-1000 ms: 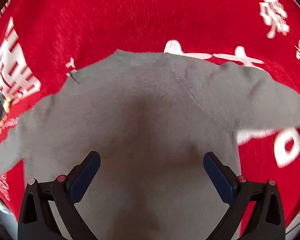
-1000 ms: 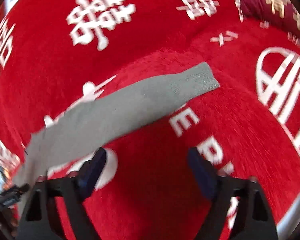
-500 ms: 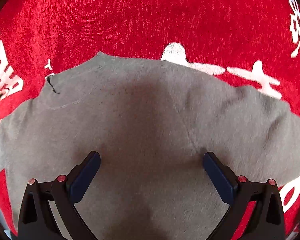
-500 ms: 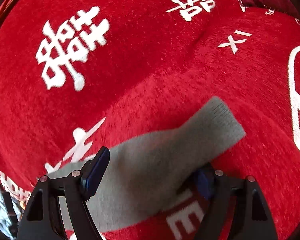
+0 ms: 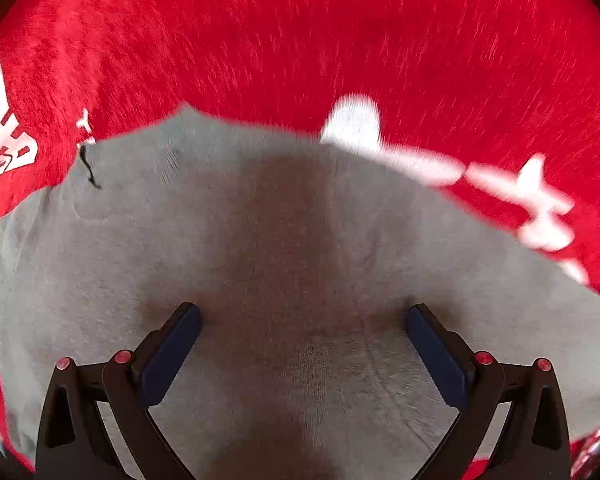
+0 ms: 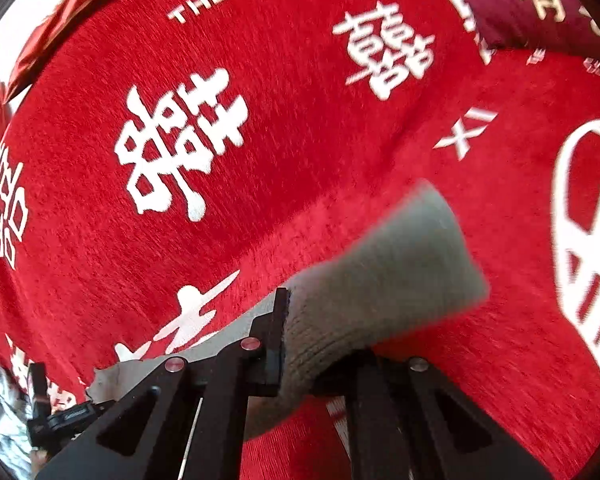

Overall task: Fold small clothes
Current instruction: 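Grasp the sweater sleeve cuff with the right gripper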

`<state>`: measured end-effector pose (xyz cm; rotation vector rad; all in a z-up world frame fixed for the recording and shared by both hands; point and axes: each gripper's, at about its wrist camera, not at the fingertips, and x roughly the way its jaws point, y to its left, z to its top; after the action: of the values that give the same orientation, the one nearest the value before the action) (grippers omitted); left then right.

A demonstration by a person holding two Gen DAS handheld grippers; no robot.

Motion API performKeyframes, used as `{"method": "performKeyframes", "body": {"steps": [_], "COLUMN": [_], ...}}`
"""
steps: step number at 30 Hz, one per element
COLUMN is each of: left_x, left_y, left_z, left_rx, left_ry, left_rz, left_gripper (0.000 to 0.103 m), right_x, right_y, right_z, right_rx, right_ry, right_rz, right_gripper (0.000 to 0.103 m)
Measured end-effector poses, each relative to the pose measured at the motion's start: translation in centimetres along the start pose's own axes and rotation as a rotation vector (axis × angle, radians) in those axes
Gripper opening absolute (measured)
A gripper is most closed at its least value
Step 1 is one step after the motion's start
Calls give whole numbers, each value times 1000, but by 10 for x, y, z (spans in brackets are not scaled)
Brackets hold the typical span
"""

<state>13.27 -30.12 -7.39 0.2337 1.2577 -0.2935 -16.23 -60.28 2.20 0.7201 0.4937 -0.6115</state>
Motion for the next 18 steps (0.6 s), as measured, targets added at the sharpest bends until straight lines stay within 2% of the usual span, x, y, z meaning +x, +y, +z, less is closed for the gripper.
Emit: {"method": "performKeyframes", "body": {"steps": [1, 3, 4, 6, 7, 9, 10, 12, 13, 15, 18], "left_x": [-4, -9, -12, -16, -15, -7, -7, -11, -14, -27, -37], "left_y": [-6, -19, -21, -18, -15, -13, -15, -19, -18, -3, 36], "left_z": [-1, -1, -1, -2, -4, -8, -11, -11, -11, -10, -19], "left_rx": [22, 89, 100, 72, 48, 54, 69, 108, 108, 68, 5], "left_ry": [-39, -64, -66, -44, -26, -5, -22, -21, -7, -20, -30], "left_rz": [21, 68, 64, -15, -47, -37, -29, -21, -39, -92, -107], "left_gripper": [103, 103, 103, 103, 103, 103, 103, 103, 103, 103, 103], "right_x": [7, 25, 35, 44, 43, 42, 40, 29, 19, 7, -7], "right_y": [-3, -11, -15, -25, -28, -31, -28, -12, 5, 36, 87], "right_z": [-2, -7, -9, -12, -13, -12, -11, -8, -5, 0, 5], "right_rx": [-12, -11, 5, 46, 75, 95, 86, 26, -32, -122, -241], "right_ry": [29, 97, 127, 165, 149, 144, 143, 112, 86, 48, 9], "right_rz": [-28, -69, -77, -79, -62, -74, -78, -76, -78, -95, -84], "right_gripper": [7, 7, 7, 8, 8, 8, 10, 7, 7, 6, 6]}}
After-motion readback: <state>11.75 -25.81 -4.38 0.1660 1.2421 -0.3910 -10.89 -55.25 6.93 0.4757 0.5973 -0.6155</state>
